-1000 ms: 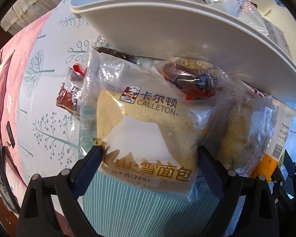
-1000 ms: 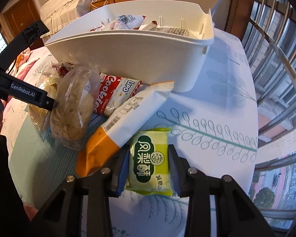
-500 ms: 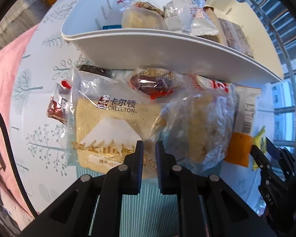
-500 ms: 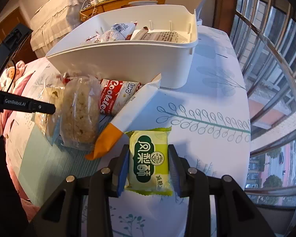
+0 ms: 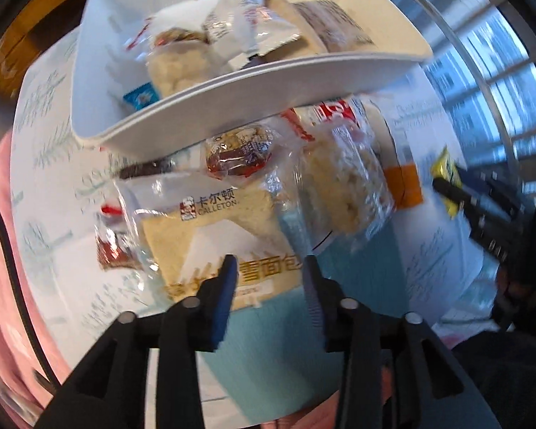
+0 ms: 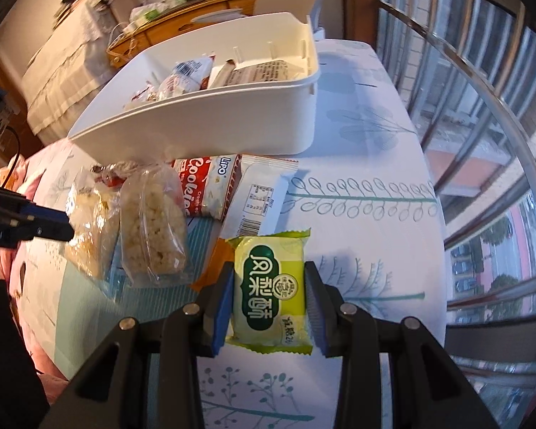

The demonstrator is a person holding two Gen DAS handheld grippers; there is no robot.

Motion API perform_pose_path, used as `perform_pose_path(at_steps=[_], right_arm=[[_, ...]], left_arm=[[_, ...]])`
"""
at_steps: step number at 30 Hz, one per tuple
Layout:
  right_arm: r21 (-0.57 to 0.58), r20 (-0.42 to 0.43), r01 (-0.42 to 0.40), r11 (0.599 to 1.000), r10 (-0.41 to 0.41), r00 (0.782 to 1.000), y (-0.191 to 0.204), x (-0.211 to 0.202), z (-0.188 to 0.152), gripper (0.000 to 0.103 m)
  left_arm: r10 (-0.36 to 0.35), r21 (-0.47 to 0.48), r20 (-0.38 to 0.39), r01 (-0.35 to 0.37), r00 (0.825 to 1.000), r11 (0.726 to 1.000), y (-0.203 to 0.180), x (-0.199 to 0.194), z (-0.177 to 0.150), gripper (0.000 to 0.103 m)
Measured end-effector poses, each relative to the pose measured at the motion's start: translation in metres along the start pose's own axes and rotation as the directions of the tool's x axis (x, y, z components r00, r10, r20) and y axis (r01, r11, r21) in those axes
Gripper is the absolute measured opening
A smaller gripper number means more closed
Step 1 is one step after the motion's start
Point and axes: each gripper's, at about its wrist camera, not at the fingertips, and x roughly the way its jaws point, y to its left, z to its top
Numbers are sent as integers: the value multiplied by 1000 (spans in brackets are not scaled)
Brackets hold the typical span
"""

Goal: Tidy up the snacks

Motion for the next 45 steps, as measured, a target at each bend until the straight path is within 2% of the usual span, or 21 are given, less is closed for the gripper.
perform_pose_path(at_steps=[1, 4, 8, 15, 18, 22, 26, 28, 31, 37, 42, 45], right_arm=[[22, 1, 4, 1000, -4, 1000, 1, -1, -1, 38], [60, 5, 13, 998, -14, 1000, 3, -2, -4, 38], [105, 6, 33, 994, -34, 999, 8, -4, -10, 38], [182, -4, 65, 981, -66, 998, 17, -5, -20, 38], [224, -8, 81, 971, -81, 997, 20, -5, -25, 37], [271, -3, 99, 958, -102, 995, 23, -6, -28, 37], [312, 5, 109, 944, -117, 993, 25, -8, -29, 37], [323, 7, 114, 940, -123, 992, 27, -8, -28, 38], [335, 7, 119, 935, -128, 992, 30, -7, -27, 37], [339, 6, 120, 933, -130, 991, 35, -7, -23, 37], [331, 14, 116, 937, -128, 992, 38, -9, -16, 38], [328, 15, 110, 938, -122, 992, 39, -9, -13, 37]], left_arm=[[6, 34, -7, -6, 1000, 999, -2, 0, 3, 55], [24, 143, -38, -19, 999, 990, -1, 4, 7, 67], [42, 226, -97, -19, 994, 974, 0, 15, 7, 74], [108, 395, -177, -29, 978, 918, 0, 36, 9, 89], [142, 442, -195, -42, 971, 896, 0, 45, 12, 95], [180, 518, -184, -61, 966, 853, -3, 53, 14, 103], [241, 597, -142, -112, 960, 795, -11, 60, 16, 103], [262, 618, -130, -128, 956, 776, -11, 64, 19, 103], [262, 638, -122, -127, 957, 759, -14, 66, 23, 103], [227, 664, -92, -110, 970, 739, -50, 80, 30, 103], [176, 694, -61, -85, 982, 715, -47, 79, 27, 103], [160, 709, -15, -103, 987, 698, -48, 77, 22, 102]])
